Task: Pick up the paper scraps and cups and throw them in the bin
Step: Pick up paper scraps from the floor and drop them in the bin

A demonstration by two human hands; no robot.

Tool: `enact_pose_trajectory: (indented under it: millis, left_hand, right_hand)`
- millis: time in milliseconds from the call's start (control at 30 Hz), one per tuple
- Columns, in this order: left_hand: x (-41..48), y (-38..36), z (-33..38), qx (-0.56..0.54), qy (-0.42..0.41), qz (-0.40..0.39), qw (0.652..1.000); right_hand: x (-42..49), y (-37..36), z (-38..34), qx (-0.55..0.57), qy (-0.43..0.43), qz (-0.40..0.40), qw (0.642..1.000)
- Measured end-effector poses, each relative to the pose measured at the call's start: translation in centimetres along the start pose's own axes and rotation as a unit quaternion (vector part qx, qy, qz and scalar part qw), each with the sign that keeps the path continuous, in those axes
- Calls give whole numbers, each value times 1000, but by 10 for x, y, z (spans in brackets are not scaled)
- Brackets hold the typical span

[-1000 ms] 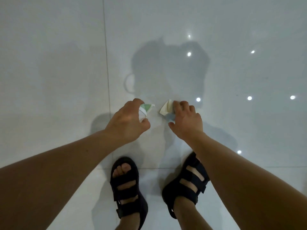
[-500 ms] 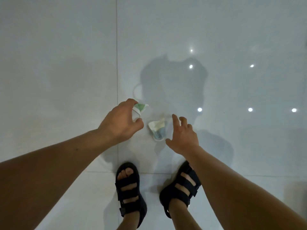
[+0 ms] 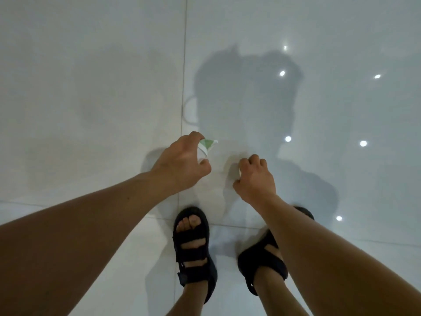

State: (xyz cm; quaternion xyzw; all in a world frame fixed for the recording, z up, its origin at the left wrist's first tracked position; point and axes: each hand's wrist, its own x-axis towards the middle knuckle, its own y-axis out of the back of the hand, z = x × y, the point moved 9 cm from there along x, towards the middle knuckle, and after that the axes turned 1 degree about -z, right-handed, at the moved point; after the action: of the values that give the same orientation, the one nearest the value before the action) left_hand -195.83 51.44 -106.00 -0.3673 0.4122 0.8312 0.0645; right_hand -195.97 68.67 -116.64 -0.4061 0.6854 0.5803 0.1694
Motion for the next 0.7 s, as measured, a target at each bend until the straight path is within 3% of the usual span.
enact_pose_trajectory:
  millis: [267, 500, 700]
  left_hand:
    - [-32, 123, 107, 28, -37, 35, 998]
    - [-126, 291, 243, 35, -52, 40, 997]
    - [-196, 458, 350, -5, -86, 123, 989]
  right_hand:
    - [-64, 204, -7, 82, 17, 91, 992]
    - [-183, 445, -47, 82, 54, 128, 987]
    - [-267, 643, -88, 37, 62, 182, 981]
